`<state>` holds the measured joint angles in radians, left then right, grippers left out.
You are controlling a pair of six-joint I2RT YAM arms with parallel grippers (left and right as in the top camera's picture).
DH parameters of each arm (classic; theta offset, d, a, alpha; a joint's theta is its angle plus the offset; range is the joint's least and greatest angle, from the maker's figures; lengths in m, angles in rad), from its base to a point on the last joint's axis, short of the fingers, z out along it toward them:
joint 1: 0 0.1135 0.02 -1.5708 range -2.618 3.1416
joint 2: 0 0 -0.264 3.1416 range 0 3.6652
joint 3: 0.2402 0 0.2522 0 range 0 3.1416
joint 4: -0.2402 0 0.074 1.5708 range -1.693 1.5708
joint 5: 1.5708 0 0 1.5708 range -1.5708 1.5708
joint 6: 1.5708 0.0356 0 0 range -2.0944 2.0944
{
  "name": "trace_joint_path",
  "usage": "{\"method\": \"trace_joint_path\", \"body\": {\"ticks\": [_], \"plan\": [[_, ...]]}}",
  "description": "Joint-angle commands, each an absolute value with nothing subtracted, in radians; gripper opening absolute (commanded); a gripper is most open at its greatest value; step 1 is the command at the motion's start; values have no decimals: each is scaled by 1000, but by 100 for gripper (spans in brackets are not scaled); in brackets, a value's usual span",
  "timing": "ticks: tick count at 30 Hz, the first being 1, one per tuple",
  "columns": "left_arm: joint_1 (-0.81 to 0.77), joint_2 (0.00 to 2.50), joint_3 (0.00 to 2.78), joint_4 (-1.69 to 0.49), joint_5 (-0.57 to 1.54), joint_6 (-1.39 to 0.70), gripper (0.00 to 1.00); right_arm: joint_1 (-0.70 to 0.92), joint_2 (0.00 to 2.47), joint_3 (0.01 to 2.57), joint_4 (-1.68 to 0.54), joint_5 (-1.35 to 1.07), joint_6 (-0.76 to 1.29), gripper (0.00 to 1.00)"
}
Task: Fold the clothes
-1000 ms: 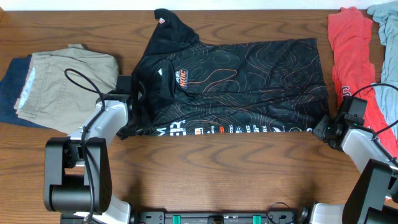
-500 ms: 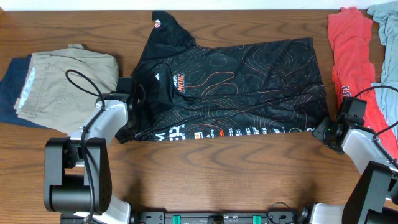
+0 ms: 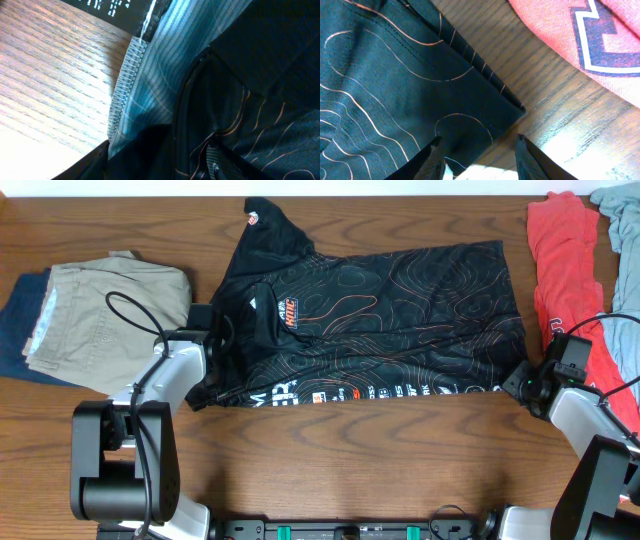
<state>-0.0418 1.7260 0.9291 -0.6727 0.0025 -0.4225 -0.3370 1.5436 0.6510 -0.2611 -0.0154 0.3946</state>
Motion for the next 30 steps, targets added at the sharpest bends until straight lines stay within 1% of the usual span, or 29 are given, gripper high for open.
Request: {"method": "trace_joint_path", "body": {"ticks": [1,5,9,10,16,17,18,20,25,30], "plan": [[-38,1755,899,-672,-12,-421,60,-349,1555,636,-245,-34,404,44],[-38,1755,899,-668,-12,-421,60,-349,1555,636,-201,-25,403,42],[-38,1755,899,-669,-12,-421,60,-349,1560,635,-195,13,404,32],[-38,1755,899,-669,-12,-421,60,-349,1565,635,-194,16,404,32],[-38,1755,899,-669,-12,-421,60,-348,1641,635,-187,15,404,34],[-38,1755,899,-669,-12,-421,60,-348,1657,635,-190,15,404,31],[-38,1755,899,-670,-12,-421,60,-348,1669,635,-195,14,404,23],[-38,1755,899,-677,-12,-421,60,-348,1680,635,-225,13,404,1],[-38,1755,899,-729,-12,-421,58,-350,1659,635,-350,31,408,1],[-38,1755,899,-858,-11,-421,41,-376,1600,635,-566,187,529,1]]}}
